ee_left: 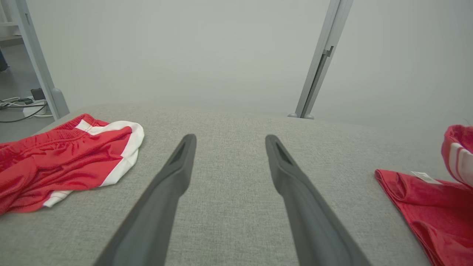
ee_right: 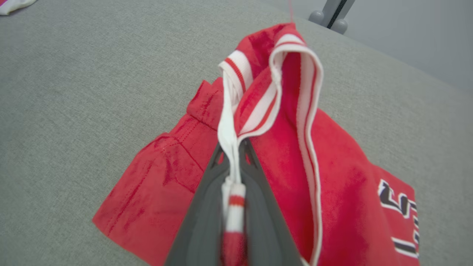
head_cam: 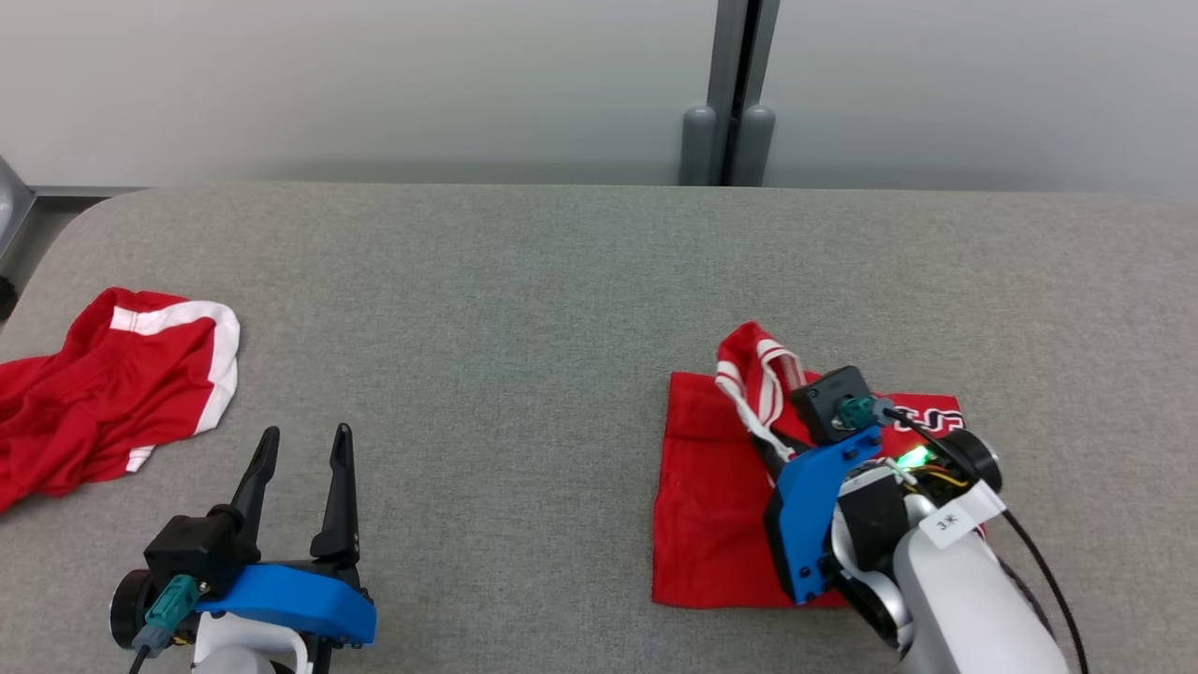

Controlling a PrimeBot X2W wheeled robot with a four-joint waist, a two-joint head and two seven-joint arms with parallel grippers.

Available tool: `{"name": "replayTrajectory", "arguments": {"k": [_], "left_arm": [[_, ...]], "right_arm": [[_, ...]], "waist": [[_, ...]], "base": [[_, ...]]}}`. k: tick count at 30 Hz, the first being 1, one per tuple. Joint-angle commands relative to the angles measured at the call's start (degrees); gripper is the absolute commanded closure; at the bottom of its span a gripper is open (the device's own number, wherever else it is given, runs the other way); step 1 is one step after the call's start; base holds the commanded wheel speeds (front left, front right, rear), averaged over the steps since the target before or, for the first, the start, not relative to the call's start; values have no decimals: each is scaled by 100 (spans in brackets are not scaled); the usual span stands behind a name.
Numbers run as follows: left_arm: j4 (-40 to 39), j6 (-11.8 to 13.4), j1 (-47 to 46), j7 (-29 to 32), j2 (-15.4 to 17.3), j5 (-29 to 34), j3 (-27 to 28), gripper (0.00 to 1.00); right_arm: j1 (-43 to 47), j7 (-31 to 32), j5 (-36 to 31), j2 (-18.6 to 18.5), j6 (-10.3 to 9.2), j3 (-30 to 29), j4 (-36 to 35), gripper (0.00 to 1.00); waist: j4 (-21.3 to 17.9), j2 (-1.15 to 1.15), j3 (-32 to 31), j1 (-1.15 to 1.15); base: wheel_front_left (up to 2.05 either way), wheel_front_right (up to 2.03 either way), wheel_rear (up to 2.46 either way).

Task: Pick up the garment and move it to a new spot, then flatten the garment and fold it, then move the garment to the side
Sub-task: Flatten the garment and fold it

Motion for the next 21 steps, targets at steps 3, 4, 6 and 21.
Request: {"name": "replayTrajectory", "arguments": {"k": [3, 4, 6, 21], "left_arm": [[-2, -23, -84, -26, -15, 18, -22, 0], [1, -27, -78, -26, -18, 17, -21, 0], [9, -28, -66, -26, -28, 11, -3, 0], [139, -86, 1, -26, -19, 11, -20, 0]], "right_arm": [[-182, -64, 250, -6, 2, 241, 239, 100], [-212, -69, 336, -5, 2, 323, 331, 100], [-303, -96, 443, -6, 2, 430, 487, 100], [-587, -740, 2103, -6, 3, 1073, 630, 0]], "waist": [[80, 0, 41, 0], [87, 0, 45, 0], [97, 0, 59, 0], [96, 0, -97, 0]], "base": [[0, 0, 0], [0, 0, 0], [0, 0, 0], [0, 0, 0]]}}
